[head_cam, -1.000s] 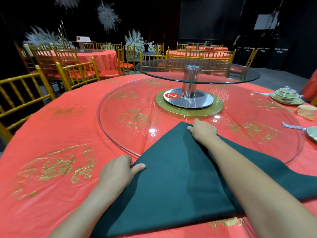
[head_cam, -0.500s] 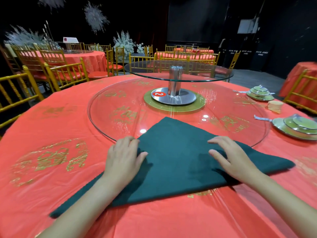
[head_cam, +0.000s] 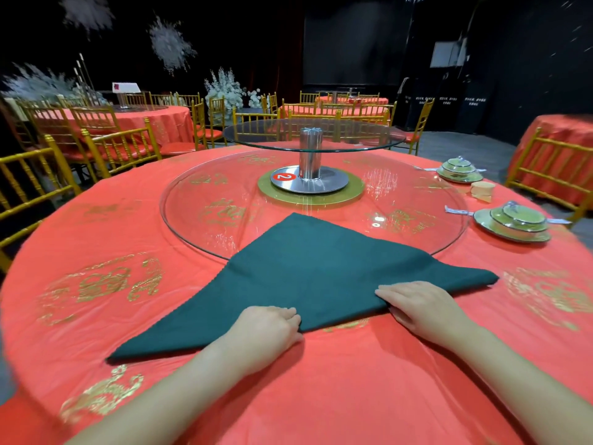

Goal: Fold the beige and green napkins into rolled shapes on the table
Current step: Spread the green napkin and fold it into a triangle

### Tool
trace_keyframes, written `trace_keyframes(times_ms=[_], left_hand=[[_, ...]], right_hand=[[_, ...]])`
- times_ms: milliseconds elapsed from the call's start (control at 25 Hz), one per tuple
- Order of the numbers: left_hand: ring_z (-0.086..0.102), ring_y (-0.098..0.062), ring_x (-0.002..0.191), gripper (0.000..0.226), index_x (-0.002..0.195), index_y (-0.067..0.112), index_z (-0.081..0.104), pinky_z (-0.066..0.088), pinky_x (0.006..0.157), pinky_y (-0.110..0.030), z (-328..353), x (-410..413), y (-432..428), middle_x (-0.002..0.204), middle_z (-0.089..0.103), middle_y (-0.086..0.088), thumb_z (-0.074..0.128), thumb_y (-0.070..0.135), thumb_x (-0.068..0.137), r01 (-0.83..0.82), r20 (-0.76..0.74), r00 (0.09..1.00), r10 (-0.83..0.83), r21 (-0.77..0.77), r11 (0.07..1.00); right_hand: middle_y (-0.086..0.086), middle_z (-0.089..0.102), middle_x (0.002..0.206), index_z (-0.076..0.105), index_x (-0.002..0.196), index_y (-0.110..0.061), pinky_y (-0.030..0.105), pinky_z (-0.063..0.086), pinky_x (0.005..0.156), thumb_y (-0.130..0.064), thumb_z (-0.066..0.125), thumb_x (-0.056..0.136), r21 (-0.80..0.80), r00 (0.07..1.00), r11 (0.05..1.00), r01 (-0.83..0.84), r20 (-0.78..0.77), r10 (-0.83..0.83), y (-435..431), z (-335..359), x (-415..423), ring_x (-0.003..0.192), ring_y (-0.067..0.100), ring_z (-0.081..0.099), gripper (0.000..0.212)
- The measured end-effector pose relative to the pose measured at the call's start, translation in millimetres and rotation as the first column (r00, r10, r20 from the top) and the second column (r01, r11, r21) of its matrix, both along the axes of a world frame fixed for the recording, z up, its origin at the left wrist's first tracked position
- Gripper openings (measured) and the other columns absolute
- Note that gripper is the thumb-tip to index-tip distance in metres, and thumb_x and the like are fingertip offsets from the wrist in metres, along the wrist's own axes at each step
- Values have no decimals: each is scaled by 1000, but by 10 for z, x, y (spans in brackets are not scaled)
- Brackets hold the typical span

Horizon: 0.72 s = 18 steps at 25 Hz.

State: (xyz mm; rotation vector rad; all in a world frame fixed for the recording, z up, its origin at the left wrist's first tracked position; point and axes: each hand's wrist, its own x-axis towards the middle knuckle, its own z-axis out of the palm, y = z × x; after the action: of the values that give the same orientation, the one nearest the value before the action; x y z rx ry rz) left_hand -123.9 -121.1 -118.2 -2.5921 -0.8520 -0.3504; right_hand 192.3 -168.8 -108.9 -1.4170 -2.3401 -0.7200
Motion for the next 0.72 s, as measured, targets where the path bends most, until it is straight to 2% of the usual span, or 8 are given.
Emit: trace_keyframes(times_ms=[120, 280, 400, 480, 600, 720], left_hand=[[63, -5, 54, 36, 62, 24, 61, 42, 35, -16, -15, -17, 22, 67, 66, 13, 34, 43, 78, -7, -5, 1000, 7, -30, 1000], [60, -7, 48, 30, 60, 23, 55, 36, 32, -16, 27, 90, -39, 58, 61, 11, 37, 37, 79, 11, -2, 1000, -11, -26, 1000], [55, -9, 44, 18, 61, 23, 51, 25, 32, -18, 59, 227, -192, 54, 54, 9, 66, 31, 68, 84, -46, 995, -84, -7, 996], [52, -10, 43, 31, 64, 22, 52, 21, 33, -18, 52, 287, -252, 55, 51, 9, 80, 20, 51, 94, -75, 993, -94, -15, 995], [54, -11, 45, 36, 62, 21, 54, 26, 32, -17, 0, 262, -242, 57, 53, 9, 83, 12, 41, 63, -111, 992, -66, -28, 998], [64, -12, 56, 34, 71, 18, 60, 44, 34, -22, -83, 119, -187, 70, 64, 6, 83, 9, 46, 52, -85, 995, -55, -36, 998]], right_hand=[[-4, 75, 79, 76, 79, -19, 21, 54, 52, -18, 60, 70, -34, 999, 999, 34, -20, -35, -27, 12, 63, 67, 13, 71, 18], [-7, 74, 77, 77, 79, -21, 19, 51, 46, -15, 72, 58, -41, 996, 997, 70, -55, -72, -216, 0, 161, 61, 12, 70, 23], [-8, 74, 73, 76, 82, -24, 20, 51, 45, -13, 84, 53, -67, 987, 989, 133, -81, -138, -481, 48, 321, 58, 12, 69, 32], [-9, 73, 72, 76, 83, -24, 20, 51, 45, -12, 89, 48, -96, 976, 977, 192, -82, -200, -669, 77, 446, 58, 12, 69, 39], [-12, 73, 74, 76, 84, -28, 20, 51, 44, -15, 91, 46, -134, 945, 944, 300, -89, -313, -896, 61, 609, 61, 9, 69, 43], [-12, 74, 80, 75, 85, -30, 23, 53, 44, -15, 92, 47, -172, 928, 925, 340, -99, -360, -1055, -11, 660, 66, 9, 71, 44]])
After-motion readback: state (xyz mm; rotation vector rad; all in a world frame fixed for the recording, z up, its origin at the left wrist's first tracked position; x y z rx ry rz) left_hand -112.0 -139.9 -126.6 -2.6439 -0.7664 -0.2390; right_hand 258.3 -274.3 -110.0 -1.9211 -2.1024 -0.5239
